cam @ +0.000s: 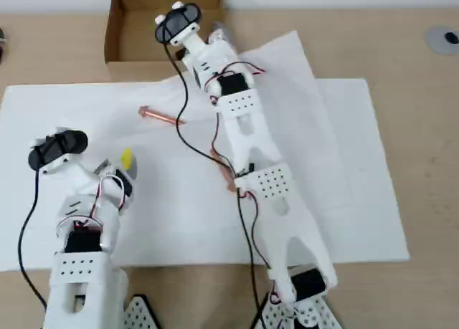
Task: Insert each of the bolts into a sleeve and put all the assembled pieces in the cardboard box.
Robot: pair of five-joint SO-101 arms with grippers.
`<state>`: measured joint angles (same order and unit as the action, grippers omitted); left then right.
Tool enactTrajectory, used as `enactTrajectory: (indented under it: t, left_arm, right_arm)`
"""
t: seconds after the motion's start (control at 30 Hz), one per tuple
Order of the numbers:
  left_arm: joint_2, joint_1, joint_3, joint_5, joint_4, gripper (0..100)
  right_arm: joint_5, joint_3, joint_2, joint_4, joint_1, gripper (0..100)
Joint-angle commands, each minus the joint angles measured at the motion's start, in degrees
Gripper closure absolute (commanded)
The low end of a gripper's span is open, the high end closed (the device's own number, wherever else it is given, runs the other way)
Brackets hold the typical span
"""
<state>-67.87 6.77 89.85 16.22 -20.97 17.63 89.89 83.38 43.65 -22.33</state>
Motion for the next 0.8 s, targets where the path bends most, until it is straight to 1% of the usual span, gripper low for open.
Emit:
enactTrajectory:
  t: [0.0,0.13,0.23,0.27,0.33,0.4,0.43,0.47,0.53,0.63,0.77]
  left_arm:
    - [0.0,-0.6,-0.3,0.0,1.0,82]
    - [0.0,-0.4,-0.3,0.0,0.9,82]
    - [0.1,-0.3,-0.7,0.0,0.5,82]
    - [0.1,-0.1,-1.1,0.0,-0.7,82]
    - [0.1,1.9,-4.5,0.0,-5.6,82]
    - [0.4,4.1,-9.2,-0.3,-13.5,82]
    - [1.0,4.6,-10.8,-1.0,-15.8,82]
    - [2.1,4.6,-11.5,-1.2,-16.4,82]
    - [5.5,4.6,-13.3,-1.3,-16.4,82]
    - [14.1,4.7,-18.2,-1.3,-16.7,82]
    - [28.6,4.9,-27.1,-1.1,-16.7,82]
  right_arm:
    - [0.4,5.8,-0.5,4.8,1.3,63.4]
    - [0.3,5.8,-2.2,8.8,1.5,60.5]
    - [0.3,5.8,-9.5,17.6,1.1,59.6]
    - [0.3,5.8,-12.7,21.5,0.4,59.6]
    - [0.3,5.8,-19.7,30.3,-0.7,59.7]
    - [0.4,5.7,-27.4,39.2,-2.3,59.8]
    - [0.4,5.7,-31.3,43.2,-3.2,59.8]
    - [0.4,5.6,-34.6,46.8,-4.1,59.8]
    - [0.4,5.5,-40.5,52.6,-5.2,59.8]
    - [0.4,5.5,-46.5,58.4,-5.3,60.5]
    - [0.4,0.3,-53.1,59.1,-2.3,66.7]
